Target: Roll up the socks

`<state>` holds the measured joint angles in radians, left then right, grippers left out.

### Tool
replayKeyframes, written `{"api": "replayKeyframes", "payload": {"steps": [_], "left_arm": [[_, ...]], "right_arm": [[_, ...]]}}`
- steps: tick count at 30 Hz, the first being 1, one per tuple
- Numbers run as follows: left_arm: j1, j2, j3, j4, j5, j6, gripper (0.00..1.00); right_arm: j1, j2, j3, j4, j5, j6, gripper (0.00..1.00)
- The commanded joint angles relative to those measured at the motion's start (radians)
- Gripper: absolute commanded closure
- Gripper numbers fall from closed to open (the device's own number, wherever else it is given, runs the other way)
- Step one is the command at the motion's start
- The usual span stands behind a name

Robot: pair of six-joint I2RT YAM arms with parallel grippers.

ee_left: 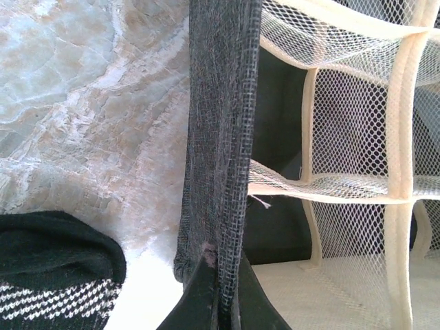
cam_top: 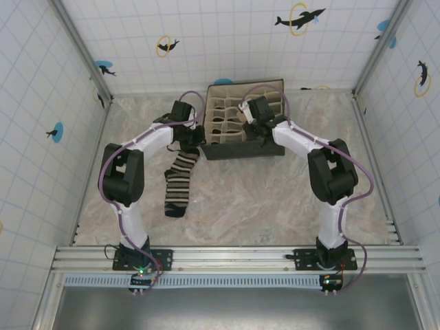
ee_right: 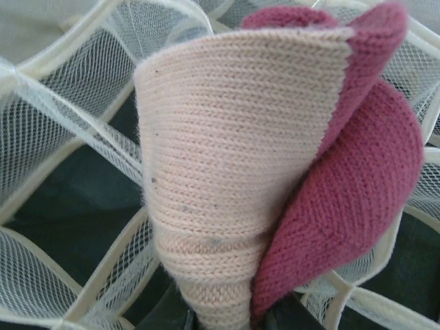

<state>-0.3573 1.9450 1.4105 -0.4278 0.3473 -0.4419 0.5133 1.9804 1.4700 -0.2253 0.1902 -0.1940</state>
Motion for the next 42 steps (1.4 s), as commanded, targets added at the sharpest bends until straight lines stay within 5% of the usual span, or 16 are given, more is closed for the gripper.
{"api": "replayKeyframes", "payload": {"steps": [1,17,29,42], "left_arm": [[0.004,0.021,0.029,-0.050,-0.016,0.002,1.00],[-0.005,-0.022,0.004,-0.056,-0.203,-0.073,1.00],[-0.008,-0.018,0.007,-0.062,-0.242,-0.110,1.00],[-0.008,0.011,0.041,-0.100,-0.259,-0.124,1.00]], "right_arm": [[0.001,-0.061,-0.095,0.077,0.017,-0.027,1.00],[0.014,-0.209,-0.246,0.018,-0.025,-0.037,1.00],[0.023,-0.165,-0.253,-0.135,0.016,-0.090,1.00],[0.011,-0.308,-0.508,-0.031,0.058,-0.177,1.00]]}}
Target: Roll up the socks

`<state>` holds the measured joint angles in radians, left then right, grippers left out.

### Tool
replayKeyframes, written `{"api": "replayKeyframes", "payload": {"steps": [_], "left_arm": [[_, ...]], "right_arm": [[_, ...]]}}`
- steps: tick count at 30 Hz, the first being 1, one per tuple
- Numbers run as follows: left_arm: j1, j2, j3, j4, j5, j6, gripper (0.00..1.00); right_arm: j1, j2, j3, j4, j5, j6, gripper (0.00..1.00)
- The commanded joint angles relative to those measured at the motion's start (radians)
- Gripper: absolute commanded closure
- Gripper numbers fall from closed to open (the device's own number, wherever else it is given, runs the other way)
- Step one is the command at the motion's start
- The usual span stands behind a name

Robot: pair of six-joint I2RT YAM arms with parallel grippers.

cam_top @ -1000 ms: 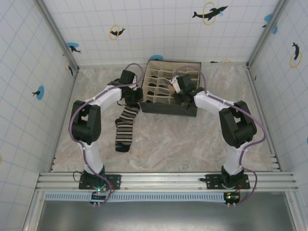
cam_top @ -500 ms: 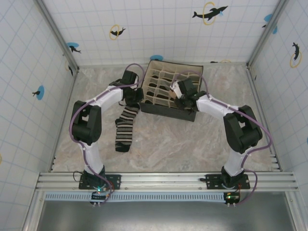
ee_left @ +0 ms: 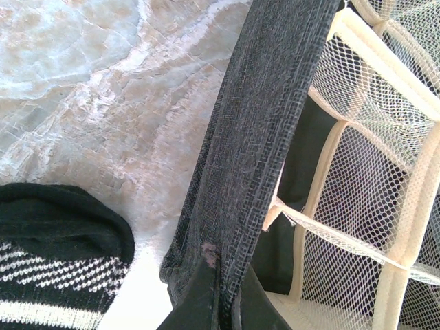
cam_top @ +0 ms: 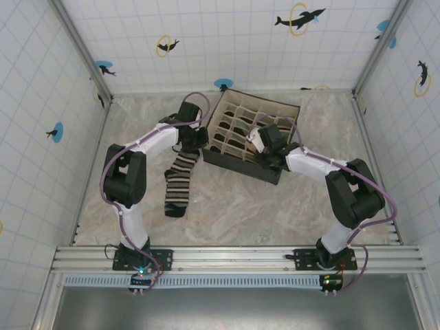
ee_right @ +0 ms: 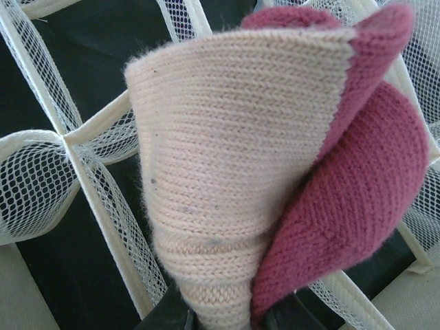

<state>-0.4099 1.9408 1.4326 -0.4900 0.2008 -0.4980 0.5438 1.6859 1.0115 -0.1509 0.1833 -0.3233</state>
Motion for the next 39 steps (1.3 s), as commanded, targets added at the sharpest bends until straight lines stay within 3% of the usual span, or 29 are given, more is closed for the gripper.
{"api": "replayKeyframes", "payload": {"steps": [1,9,18,23,28,30,33,39], "left_arm": [[0.045,0.016,0.021,-0.039,-0.113,-0.067,1.00],[0.044,0.018,0.037,-0.058,-0.135,-0.063,1.00],[0.045,0.026,0.053,-0.064,-0.143,-0.081,1.00],[0.044,0.035,0.072,-0.054,-0.121,-0.102,1.00],[0.043,0.042,0.072,-0.029,-0.077,-0.126,1.00],[0.043,0.049,0.071,-0.018,-0.057,-0.135,1.00],[0.044,0.051,0.068,-0.010,-0.047,-0.143,1.00],[0.044,0.044,0.067,-0.004,-0.050,-0.145,1.00]], "right_arm": [[-0.019,-0.015,-0.052,-0.107,0.066,-0.054,0.99],[-0.031,0.009,-0.069,-0.193,0.111,-0.078,0.99],[-0.012,0.159,0.076,-0.430,0.062,0.019,0.92],[-0.007,0.291,0.204,-0.519,0.149,0.101,0.94],[-0.004,0.385,0.362,-0.555,0.336,0.228,0.87],[0.001,0.446,0.470,-0.629,0.356,0.252,0.87],[0.028,0.478,0.548,-0.676,0.300,0.222,0.84],[0.019,0.355,0.453,-0.588,0.083,0.175,0.67]]}}
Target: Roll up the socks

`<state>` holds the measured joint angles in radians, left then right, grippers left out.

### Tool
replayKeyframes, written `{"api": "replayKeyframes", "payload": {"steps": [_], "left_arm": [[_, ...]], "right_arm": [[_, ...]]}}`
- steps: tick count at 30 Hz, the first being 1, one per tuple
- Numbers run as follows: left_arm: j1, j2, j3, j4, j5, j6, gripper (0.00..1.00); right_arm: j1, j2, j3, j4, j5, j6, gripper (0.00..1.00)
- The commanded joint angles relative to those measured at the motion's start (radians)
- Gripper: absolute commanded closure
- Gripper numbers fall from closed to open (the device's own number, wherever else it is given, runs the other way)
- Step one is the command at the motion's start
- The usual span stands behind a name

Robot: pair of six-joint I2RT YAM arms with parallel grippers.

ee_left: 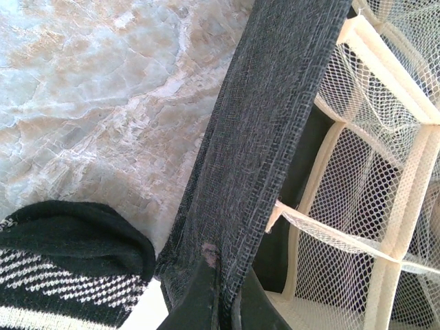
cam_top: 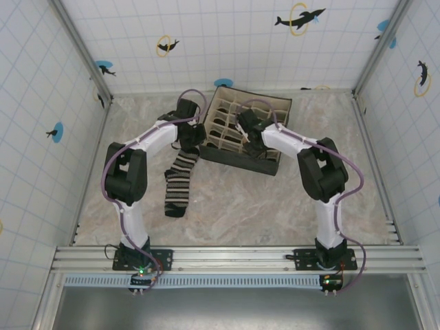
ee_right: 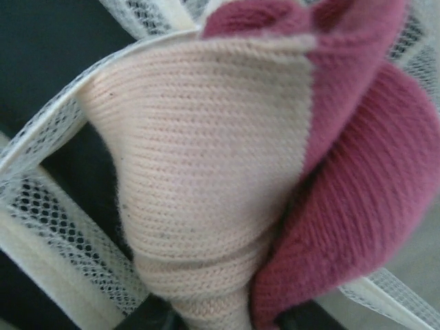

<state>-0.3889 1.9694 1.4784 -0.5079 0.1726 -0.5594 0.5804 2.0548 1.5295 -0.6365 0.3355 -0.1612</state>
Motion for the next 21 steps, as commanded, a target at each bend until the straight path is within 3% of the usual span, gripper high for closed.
{"api": "replayKeyframes", "payload": {"steps": [1,21], "left_arm": [[0.023,0.016,0.024,0.012,-0.021,-0.083,1.00],[0.023,0.021,0.039,0.006,0.034,-0.067,1.00]], "right_arm": [[-0.025,-0.027,-0.067,-0.108,-0.084,0.008,0.65],[-0.118,-0.140,0.004,-0.133,-0.271,-0.008,0.34]]}}
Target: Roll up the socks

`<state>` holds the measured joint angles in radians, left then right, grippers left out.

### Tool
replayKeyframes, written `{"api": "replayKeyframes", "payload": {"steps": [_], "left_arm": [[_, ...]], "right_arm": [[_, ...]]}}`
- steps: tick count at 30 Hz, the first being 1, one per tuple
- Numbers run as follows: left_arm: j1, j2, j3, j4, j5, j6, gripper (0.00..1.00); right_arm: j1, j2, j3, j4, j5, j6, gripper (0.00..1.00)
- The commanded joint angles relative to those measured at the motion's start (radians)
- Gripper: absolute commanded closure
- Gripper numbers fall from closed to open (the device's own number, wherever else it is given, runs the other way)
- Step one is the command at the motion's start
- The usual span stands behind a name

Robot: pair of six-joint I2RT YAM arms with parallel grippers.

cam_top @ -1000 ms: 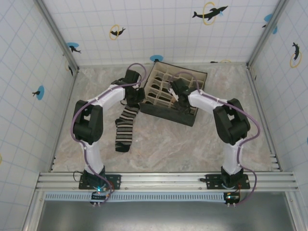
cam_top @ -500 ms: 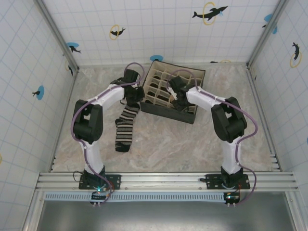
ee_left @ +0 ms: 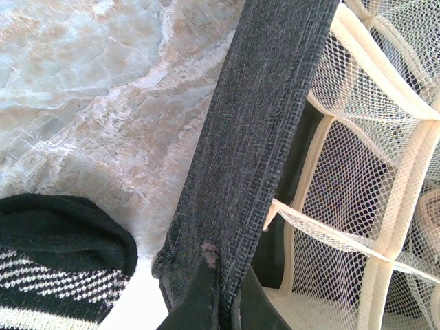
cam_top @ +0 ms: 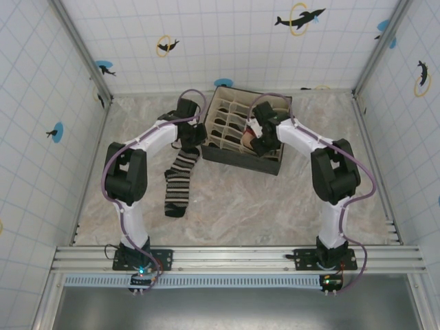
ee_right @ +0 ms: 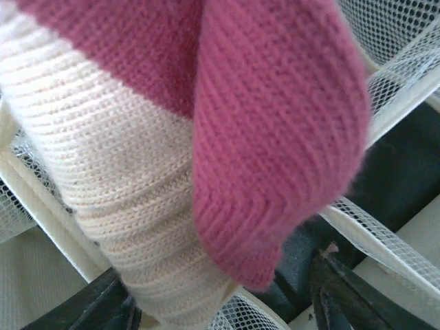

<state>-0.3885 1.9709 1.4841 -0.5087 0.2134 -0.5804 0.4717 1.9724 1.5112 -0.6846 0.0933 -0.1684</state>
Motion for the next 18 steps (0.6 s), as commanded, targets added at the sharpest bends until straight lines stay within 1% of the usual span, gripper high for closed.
{"api": "replayKeyframes", "payload": {"steps": [1,2,5,12,15,16,18], "left_arm": [[0.023,0.020,0.033,0.007,-0.008,-0.046,1.00],[0.022,0.017,0.034,0.007,-0.008,-0.047,1.00],[0.023,0.016,0.036,0.010,-0.004,-0.045,1.00],[0.023,0.019,0.044,0.002,0.009,-0.037,1.00],[0.023,0.019,0.049,-0.003,0.010,-0.032,1.00],[0.023,0.020,0.052,-0.006,0.009,-0.028,1.00],[0.022,0.023,0.059,-0.010,0.012,-0.025,1.00]], "right_arm": [[-0.009,-0.063,0.023,-0.079,-0.037,0.000,0.33],[-0.008,-0.069,0.023,-0.070,-0.044,0.000,0.32],[-0.008,-0.082,0.027,-0.048,-0.058,0.000,0.31],[-0.010,-0.096,0.068,-0.029,-0.185,0.003,0.29],[-0.011,-0.113,0.064,-0.005,-0.210,0.003,0.28],[-0.012,-0.120,0.058,0.012,-0.206,0.011,0.24],[-0.013,-0.124,0.057,0.045,-0.214,0.015,0.22]]}}
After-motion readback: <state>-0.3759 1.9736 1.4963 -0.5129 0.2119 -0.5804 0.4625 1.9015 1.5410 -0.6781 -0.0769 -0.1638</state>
